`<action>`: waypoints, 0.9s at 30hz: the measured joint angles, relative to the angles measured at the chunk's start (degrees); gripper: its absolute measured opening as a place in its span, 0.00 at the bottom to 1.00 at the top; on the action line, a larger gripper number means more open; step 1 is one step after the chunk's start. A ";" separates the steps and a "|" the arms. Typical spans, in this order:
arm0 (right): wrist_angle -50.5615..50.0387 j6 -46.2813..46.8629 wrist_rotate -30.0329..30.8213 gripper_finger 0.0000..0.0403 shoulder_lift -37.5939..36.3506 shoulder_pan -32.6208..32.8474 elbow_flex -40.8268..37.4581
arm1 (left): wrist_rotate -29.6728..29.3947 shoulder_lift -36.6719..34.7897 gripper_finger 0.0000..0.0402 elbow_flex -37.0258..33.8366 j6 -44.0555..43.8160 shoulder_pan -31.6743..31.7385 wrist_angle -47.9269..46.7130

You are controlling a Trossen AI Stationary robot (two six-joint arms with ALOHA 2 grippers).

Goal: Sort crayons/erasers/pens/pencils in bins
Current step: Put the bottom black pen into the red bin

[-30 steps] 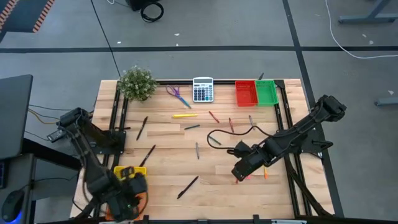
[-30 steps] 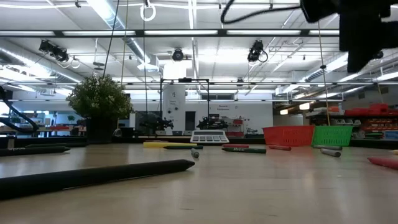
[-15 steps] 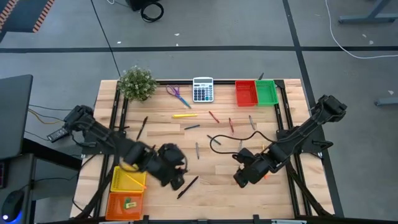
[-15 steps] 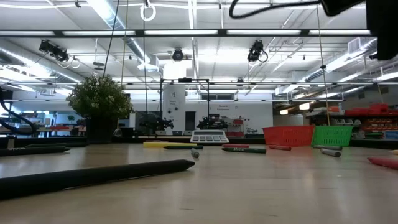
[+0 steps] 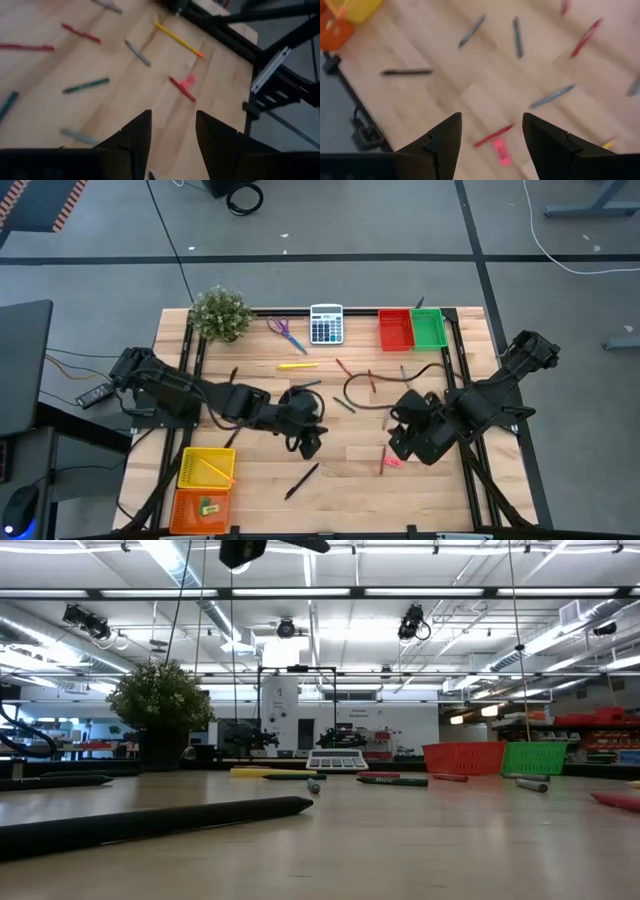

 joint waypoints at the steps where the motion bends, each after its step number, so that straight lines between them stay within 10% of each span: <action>1: -0.58 0.65 1.38 0.54 -0.01 0.01 0.76 | 1.25 0.50 0.37 0.01 -1.15 -0.10 -0.87; 12: -0.74 11.00 6.05 0.54 0.10 0.01 -0.05 | 17.22 11.77 0.23 -0.05 -10.61 -3.00 -8.11; 27: -0.75 12.45 4.64 0.54 0.08 0.01 -0.12 | 17.48 19.33 0.28 -0.10 -17.03 -7.33 -8.19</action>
